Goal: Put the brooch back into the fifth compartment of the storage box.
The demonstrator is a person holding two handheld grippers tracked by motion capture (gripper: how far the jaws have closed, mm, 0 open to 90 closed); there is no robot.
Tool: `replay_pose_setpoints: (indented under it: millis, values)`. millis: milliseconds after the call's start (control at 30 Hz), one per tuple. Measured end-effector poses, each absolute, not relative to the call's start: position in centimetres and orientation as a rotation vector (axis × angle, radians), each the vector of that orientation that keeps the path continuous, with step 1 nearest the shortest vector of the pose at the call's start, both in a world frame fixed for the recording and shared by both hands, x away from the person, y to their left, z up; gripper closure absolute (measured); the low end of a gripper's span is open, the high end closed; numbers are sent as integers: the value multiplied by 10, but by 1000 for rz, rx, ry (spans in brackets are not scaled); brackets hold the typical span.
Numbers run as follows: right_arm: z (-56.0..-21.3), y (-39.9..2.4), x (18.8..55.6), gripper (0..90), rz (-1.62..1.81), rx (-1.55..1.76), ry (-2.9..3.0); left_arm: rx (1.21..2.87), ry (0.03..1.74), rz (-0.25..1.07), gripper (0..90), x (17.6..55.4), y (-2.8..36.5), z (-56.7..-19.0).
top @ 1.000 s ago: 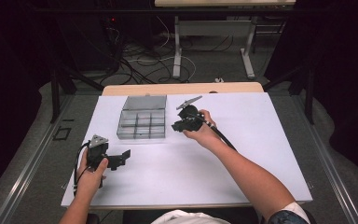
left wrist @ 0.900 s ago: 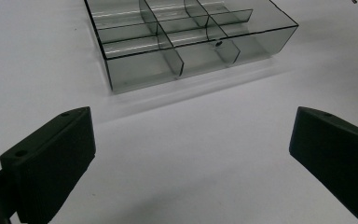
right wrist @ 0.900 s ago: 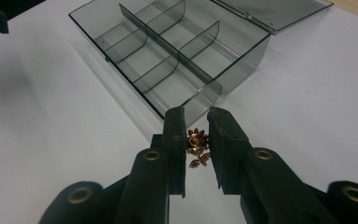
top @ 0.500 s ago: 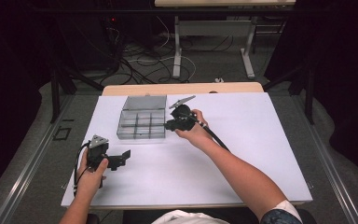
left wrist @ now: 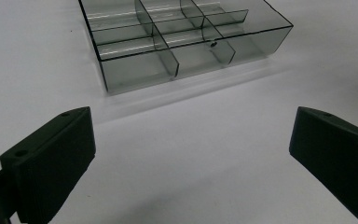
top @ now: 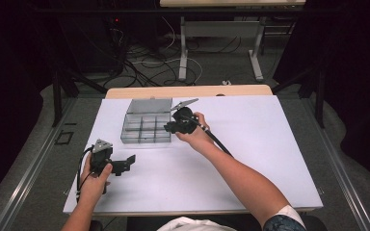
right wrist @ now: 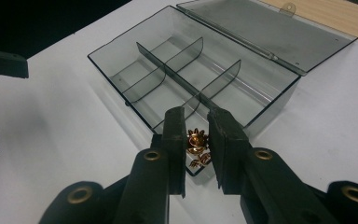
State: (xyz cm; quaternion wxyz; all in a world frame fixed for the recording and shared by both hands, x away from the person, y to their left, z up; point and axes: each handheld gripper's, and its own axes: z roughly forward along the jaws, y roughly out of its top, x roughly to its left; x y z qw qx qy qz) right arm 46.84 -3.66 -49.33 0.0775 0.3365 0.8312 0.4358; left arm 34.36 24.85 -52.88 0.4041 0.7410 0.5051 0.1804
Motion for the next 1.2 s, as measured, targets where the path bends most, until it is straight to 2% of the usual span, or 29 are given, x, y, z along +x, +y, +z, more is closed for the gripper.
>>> replay_pose_setpoints:
  millis: [1200]
  values:
    - [-522,0,478,771,1365,952,2475,1858,1264,447,4,345,245,-530]
